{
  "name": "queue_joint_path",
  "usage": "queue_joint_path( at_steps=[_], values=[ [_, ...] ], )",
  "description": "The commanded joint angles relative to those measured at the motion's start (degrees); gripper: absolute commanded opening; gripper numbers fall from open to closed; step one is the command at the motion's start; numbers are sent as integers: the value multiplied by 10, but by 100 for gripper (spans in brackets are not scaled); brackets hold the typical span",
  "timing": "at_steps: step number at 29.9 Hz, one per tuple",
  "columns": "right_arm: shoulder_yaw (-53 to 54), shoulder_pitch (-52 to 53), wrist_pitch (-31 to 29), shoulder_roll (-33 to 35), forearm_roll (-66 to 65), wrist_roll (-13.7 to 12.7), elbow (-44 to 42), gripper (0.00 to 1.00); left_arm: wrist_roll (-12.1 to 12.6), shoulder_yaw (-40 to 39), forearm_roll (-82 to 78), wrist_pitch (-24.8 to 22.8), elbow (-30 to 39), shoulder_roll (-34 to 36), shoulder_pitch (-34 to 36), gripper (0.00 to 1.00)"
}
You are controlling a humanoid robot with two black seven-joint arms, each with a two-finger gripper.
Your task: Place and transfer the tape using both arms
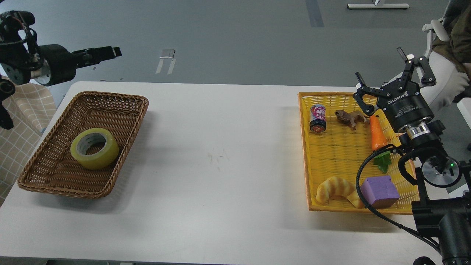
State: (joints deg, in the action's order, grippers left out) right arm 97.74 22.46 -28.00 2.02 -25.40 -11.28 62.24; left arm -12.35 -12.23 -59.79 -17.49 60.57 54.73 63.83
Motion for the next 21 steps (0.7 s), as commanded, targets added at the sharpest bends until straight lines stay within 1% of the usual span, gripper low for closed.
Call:
queue_joint_path(
  at_steps=[1,2,6,7,10,15,18,20,21],
  values=[
    [0,3,0,2,0,-1,3,100,0,-14,133,-2,0,-33,16,97],
    [0,3,0,3,-1,-1,3,100,0,-20,176,-2,1,-47,17,97],
    [0,7,0,4,-1,-1,3,100,0,-46,259,-4,0,-80,16,98],
    [-1,9,0,5,-1,-1,3,100,0,-61,284,-15,1,-91,15,98],
    [-2,13,0,5,-2,-1,5,100,0,-108,338,-70,0,-116,12,98],
    [-2,35,0,11,-2,-1,4,100,0,-180,401,-83,-1,-159,0,98],
    [-2,52,0,32,-2,-1,3,100,0,-221,416,-85,-3,-181,-19,98],
    [-3,65,0,44,-2,-3,-1,100,0,-266,420,-92,-3,-197,-44,98],
    [-3,71,0,48,-3,-4,-3,100,0,-302,423,-103,-3,-209,-64,98]
  ],
)
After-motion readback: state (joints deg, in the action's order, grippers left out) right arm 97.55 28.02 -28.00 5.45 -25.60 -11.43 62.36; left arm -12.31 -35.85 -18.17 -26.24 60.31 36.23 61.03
